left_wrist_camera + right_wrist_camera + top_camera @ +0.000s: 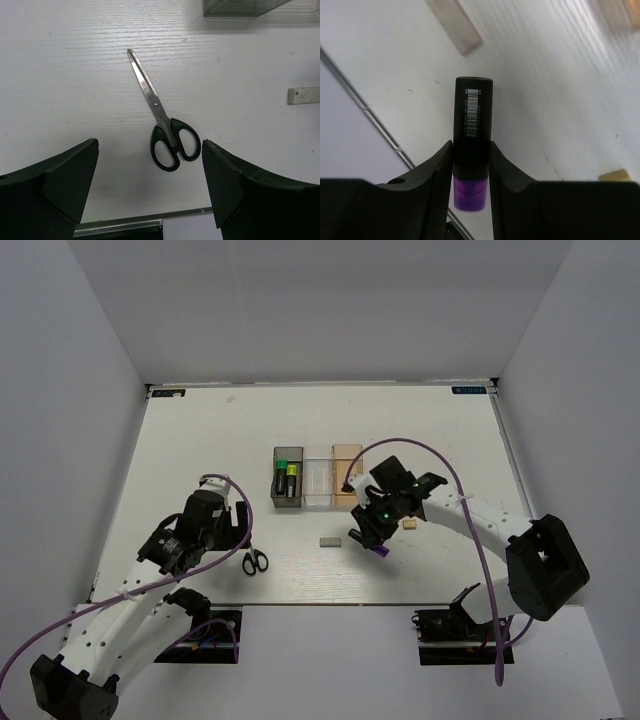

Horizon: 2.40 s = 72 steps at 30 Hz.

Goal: Sort the stationery into containers
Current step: Pick up the pen from the center of the board, then place the pen in the storage box, then pick up the scissors from the center of the board.

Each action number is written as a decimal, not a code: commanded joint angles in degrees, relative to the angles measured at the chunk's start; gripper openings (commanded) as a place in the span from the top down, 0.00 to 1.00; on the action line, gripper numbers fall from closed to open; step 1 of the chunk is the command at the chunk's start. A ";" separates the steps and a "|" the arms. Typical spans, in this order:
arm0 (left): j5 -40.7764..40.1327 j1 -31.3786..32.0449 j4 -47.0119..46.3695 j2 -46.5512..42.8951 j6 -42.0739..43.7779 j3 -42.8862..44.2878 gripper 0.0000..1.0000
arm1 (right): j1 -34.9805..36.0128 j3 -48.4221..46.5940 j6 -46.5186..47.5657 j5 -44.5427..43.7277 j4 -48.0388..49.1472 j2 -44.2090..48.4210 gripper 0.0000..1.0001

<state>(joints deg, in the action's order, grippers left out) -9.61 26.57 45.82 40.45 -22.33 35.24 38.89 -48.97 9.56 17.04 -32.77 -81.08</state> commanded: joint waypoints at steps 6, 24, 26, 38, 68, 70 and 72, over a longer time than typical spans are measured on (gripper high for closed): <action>0.03 -0.38 -1.00 0.77 0.44 -0.09 0.06 | 3.99 -21.90 1.08 12.05 -3.44 -6.10 1.00; -3.23 -0.46 -0.91 -0.98 0.53 -0.79 0.06 | 10.15 -52.81 -33.99 -27.29 12.29 -34.41 1.00; -3.05 -0.46 -1.00 -0.81 0.53 -0.79 0.06 | 10.41 -53.94 -33.73 -29.86 12.56 -35.63 1.00; -2.00 -0.38 -1.26 -0.72 0.35 -1.06 0.06 | 10.24 -54.92 -38.83 -24.69 12.38 -40.30 0.69; 7.32 1.29 4.19 16.59 -4.57 1.14 0.57 | -1.71 -15.02 -14.14 8.10 18.54 2.31 0.78; 6.71 1.29 3.92 18.96 -4.65 1.49 0.63 | -3.20 -11.61 -13.87 8.10 18.45 5.21 0.78; 6.44 1.29 3.84 20.81 -5.09 1.67 0.63 | -3.82 -10.19 -13.35 8.36 18.27 7.68 0.78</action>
<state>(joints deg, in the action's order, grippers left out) -2.96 27.57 50.72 60.07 -26.13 35.88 35.92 -60.40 -5.52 23.09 -17.02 -77.49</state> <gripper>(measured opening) 0.371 0.218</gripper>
